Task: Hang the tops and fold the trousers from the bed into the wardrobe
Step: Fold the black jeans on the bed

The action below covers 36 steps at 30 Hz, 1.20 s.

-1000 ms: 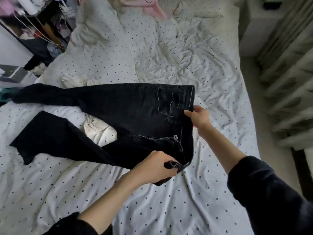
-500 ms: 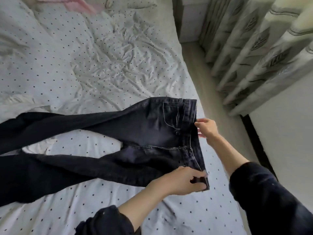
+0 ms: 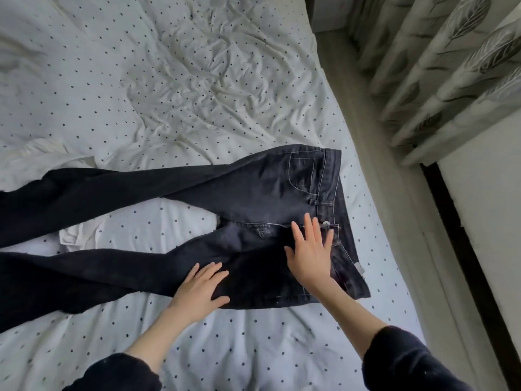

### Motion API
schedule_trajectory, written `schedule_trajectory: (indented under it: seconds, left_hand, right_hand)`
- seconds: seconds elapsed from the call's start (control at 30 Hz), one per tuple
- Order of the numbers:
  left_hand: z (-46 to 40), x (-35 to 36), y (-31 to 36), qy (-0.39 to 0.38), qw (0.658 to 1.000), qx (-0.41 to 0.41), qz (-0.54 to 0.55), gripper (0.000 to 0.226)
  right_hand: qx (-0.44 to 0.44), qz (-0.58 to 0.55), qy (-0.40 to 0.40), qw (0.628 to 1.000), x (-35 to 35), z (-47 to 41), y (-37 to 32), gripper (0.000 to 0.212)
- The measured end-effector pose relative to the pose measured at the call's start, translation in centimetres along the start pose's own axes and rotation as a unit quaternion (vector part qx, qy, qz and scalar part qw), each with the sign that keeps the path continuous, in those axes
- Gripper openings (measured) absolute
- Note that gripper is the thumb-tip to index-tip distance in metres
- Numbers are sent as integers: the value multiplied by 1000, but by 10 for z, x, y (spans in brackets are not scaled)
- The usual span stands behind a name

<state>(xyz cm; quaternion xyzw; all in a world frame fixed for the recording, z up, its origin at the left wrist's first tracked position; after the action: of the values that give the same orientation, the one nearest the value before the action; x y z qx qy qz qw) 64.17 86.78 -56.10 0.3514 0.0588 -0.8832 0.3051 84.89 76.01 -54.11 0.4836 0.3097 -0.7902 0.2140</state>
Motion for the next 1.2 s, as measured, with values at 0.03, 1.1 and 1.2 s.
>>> schedule_trajectory:
  seconds: [0.03,1.1,1.2]
  left_hand:
    - [4,2,-6,22,1000,0,-6,83]
    - [95,-28,-301,255,963,-28,-83,77]
    - [93,-26,-319,232,969,-34,-75,67]
  right_hand:
    - [-18,15,-1,1000,6,6,-12,64]
    - [-80,99,55,990,65,80,-316,33]
    - [-84,79,81,990,67,106,-307,37]
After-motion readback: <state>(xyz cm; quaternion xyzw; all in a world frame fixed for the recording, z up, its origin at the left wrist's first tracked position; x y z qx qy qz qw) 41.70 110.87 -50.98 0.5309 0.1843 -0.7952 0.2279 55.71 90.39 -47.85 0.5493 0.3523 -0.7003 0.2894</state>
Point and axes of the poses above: each hand's wrist, its own z-axis away from the middle knuckle, its own x-axis out of the palm, y = z × x, the point moved 9 cm from there along -z, towards the middle knuckle, and after that the axes turned 3 degrees about -x, right-handed, at the moved point
